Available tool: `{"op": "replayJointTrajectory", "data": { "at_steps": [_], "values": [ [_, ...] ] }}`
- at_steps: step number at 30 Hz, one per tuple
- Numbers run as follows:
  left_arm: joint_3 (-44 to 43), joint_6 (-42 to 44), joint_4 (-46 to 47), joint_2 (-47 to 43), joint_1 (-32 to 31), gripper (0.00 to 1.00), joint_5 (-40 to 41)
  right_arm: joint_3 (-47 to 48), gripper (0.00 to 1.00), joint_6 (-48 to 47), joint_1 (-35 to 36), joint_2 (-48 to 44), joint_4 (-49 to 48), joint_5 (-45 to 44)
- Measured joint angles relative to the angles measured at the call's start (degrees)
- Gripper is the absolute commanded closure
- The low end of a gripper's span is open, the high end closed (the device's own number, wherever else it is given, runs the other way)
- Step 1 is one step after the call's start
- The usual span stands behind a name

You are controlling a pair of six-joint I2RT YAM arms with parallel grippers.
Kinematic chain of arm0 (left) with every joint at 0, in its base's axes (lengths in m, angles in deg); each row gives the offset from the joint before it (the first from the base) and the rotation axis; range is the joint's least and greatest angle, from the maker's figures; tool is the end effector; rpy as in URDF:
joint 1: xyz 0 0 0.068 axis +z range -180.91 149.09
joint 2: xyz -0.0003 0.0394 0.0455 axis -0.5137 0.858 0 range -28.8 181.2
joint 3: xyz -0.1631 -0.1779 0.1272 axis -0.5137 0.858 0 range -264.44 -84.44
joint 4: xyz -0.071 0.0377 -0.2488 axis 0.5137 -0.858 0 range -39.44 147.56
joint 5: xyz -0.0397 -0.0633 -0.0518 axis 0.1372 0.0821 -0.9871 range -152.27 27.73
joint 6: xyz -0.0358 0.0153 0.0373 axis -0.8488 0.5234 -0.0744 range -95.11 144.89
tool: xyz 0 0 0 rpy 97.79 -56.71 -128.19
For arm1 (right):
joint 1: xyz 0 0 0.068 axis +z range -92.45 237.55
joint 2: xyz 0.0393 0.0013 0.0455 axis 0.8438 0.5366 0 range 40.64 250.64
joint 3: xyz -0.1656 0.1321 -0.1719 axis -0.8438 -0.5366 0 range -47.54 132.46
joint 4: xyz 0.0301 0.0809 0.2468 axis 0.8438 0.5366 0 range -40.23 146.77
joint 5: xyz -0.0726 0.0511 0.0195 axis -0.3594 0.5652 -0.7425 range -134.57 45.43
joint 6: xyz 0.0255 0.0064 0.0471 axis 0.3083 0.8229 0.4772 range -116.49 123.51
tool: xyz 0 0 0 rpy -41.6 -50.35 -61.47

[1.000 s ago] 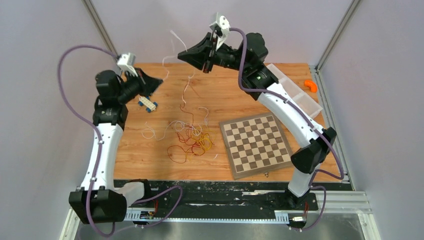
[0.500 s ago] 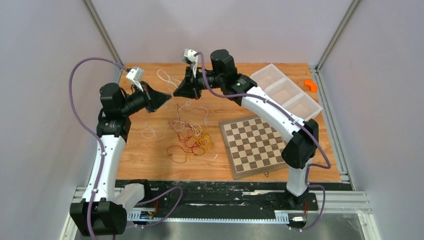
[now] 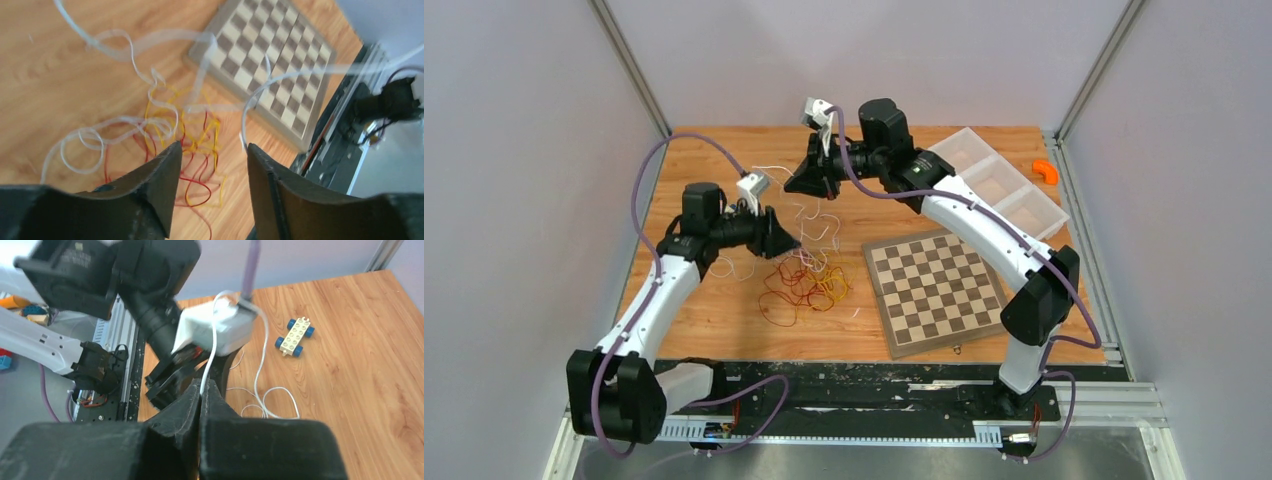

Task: Untangle the cables

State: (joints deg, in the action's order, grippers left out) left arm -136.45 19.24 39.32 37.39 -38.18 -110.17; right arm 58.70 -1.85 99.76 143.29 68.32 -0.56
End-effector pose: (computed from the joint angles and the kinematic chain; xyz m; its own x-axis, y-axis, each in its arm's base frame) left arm 0.2429 -0.0576 0.3007 -0.5987 0.0099 -0.8009 0.6504 0.5896 -0.4789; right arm 0.2907 0.2970 0.4205 -0.0987 -0.1803 -0.9786 -0.9940 0.0651 0.0883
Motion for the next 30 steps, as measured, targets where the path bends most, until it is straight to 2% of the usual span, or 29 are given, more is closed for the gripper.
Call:
{"op": "replayJointTrajectory", "data": {
  "at_steps": [1,3,7,13,19,23,30],
  "values": [
    [2.6,1.0,0.0,-0.6,0.0,0.25,0.0,0.0,1.0,0.8,-0.3,0.4,-0.4,0.0],
    [8.8,1.7,1.1,-3.7,0.3,0.09,0.0,0.0,1.0,3.1,-0.6,0.4,-2.1,0.3],
    [15.0,1.3,4.8,-10.3,0.3,0.01,0.1,3.0,1.0,6.7,-1.2,-0.2,-6.7,0.3],
    [14.6,1.2,10.4,-11.6,0.2,0.0,1.6,3.3,1.0,7.7,-3.3,-4.3,-10.3,-1.4],
    [14.1,1.5,10.3,-15.5,0.2,0.0,4.8,2.7,1.0,7.9,-10.3,-7.3,-11.6,-5.3],
    [12.4,1.5,9.6,-16.3,0.2,0.0,7.0,-1.5,1.0,8.7,-15.8,-10.6,-11.5,-8.7],
    [9.1,1.6,6.2,-13.2,0.2,0.0,10.1,-17.8,1.0,8.9,-25.0,-24.2,-6.6,-18.7]
  ]
}}
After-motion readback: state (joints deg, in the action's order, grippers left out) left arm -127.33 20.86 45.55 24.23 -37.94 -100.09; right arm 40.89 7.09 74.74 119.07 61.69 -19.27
